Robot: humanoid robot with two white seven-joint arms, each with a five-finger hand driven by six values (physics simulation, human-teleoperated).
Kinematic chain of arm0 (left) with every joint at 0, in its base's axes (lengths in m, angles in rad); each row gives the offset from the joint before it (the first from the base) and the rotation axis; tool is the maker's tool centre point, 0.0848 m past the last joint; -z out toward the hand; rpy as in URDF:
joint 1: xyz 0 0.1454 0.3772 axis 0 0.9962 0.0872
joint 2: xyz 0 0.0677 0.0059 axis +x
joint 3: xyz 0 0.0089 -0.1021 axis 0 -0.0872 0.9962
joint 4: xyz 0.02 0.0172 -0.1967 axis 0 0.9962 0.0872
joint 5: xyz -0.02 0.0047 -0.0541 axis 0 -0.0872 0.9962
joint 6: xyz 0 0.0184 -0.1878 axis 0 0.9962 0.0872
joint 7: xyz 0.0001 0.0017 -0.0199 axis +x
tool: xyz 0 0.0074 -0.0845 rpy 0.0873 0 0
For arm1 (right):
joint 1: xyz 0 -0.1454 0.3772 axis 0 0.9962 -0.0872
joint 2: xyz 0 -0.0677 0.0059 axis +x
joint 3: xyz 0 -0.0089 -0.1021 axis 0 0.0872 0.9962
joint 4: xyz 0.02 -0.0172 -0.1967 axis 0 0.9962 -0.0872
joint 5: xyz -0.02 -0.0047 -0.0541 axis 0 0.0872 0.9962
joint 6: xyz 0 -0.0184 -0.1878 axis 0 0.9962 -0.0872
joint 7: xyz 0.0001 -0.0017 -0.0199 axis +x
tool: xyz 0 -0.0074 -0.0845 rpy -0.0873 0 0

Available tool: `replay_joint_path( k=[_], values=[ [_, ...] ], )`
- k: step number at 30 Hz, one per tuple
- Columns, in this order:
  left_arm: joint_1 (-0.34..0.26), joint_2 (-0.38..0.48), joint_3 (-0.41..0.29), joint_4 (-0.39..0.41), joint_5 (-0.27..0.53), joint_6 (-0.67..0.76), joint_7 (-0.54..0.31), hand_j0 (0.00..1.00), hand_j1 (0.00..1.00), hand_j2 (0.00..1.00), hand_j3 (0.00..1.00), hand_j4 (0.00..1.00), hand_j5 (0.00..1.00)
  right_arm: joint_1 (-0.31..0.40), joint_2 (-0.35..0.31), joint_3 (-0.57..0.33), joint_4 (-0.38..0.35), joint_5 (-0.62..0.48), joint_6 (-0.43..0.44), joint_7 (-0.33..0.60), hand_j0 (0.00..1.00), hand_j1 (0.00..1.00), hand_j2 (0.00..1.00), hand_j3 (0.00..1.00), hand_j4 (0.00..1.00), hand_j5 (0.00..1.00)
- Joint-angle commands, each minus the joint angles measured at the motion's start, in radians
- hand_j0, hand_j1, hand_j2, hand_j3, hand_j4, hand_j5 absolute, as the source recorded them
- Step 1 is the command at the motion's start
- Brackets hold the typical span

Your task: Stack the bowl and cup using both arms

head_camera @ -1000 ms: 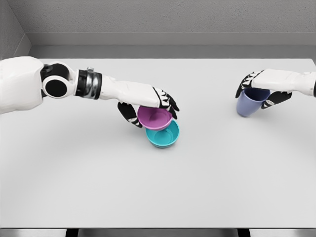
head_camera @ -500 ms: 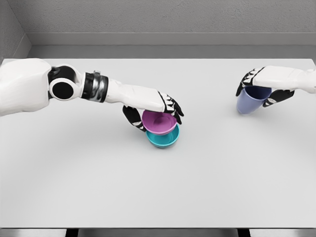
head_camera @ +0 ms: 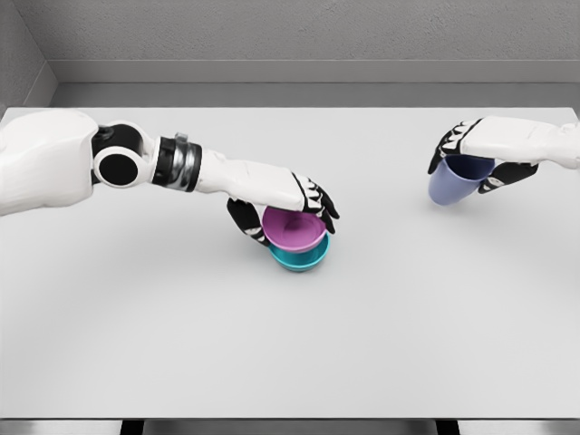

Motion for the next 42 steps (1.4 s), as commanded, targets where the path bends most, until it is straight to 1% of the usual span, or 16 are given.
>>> replay_joint_path(
  k=[1, 4, 9, 20, 29, 30, 31, 32, 33, 42],
  values=[
    [0.0, -0.002, -0.006, -0.001, 0.007, 0.001, 0.001, 0.78, 0.78, 0.78, 0.78, 0.78, 0.78, 0.0, -0.002, -0.002, -0.014, -0.008, 0.002, -0.001, 0.66, 0.66, 0.66, 0.66, 0.66, 0.66],
    [0.0, -0.002, -0.006, -0.001, 0.009, 0.001, 0.001, 0.78, 0.78, 0.78, 0.78, 0.78, 0.78, -0.002, -0.013, -0.002, -0.032, -0.008, 0.002, -0.002, 0.66, 0.66, 0.66, 0.66, 0.66, 0.66],
    [0.0, -0.003, -0.007, 0.003, 0.009, 0.001, 0.002, 0.78, 0.78, 0.78, 0.78, 0.78, 0.78, -0.009, -0.013, -0.002, -0.055, -0.009, 0.002, -0.01, 0.66, 0.66, 0.66, 0.66, 0.66, 0.66],
    [0.0, -0.017, -0.009, 0.009, 0.011, 0.001, 0.004, 0.78, 0.78, 0.78, 0.78, 0.78, 0.78, -0.021, -0.013, -0.002, -0.073, -0.011, 0.002, -0.016, 0.66, 0.66, 0.66, 0.66, 0.66, 0.66],
    [0.0, -0.017, -0.009, 0.009, 0.011, 0.001, 0.004, 0.8, 0.8, 0.8, 0.8, 0.8, 0.8, -0.029, -0.011, -0.002, -0.079, -0.011, 0.002, -0.031, 0.66, 0.66, 0.66, 0.66, 0.66, 0.66],
    [0.0, -0.017, -0.009, 0.009, 0.011, 0.001, 0.004, 0.85, 0.85, 0.85, 0.85, 0.85, 0.85, -0.031, -0.011, -0.002, -0.083, -0.011, 0.002, -0.031, 0.66, 0.66, 0.66, 0.66, 0.66, 0.66],
    [0.0, -0.017, -0.009, 0.009, 0.011, 0.001, 0.004, 0.87, 0.87, 0.87, 0.87, 0.87, 0.87, -0.031, -0.011, -0.002, -0.084, -0.011, 0.002, -0.031, 0.66, 0.66, 0.66, 0.66, 0.66, 0.66],
    [0.0, -0.017, -0.009, 0.009, 0.011, 0.001, 0.006, 0.95, 0.95, 0.95, 0.95, 0.95, 0.95, -0.031, -0.011, -0.002, -0.084, -0.011, 0.002, -0.031, 0.66, 0.66, 0.66, 0.66, 0.66, 0.66],
    [0.0, -0.017, -0.009, 0.009, 0.011, 0.001, 0.006, 1.0, 1.0, 1.0, 1.0, 1.0, 1.0, -0.031, -0.013, -0.002, -0.095, -0.011, 0.002, -0.031, 0.66, 0.66, 0.66, 0.66, 0.66, 0.66],
    [0.002, -0.017, -0.009, 0.009, 0.011, 0.001, 0.007, 1.0, 1.0, 1.0, 1.0, 1.0, 1.0, -0.031, -0.004, -0.002, -0.118, -0.011, 0.002, -0.031, 0.66, 0.66, 0.66, 0.66, 0.66, 0.66]
  ],
)
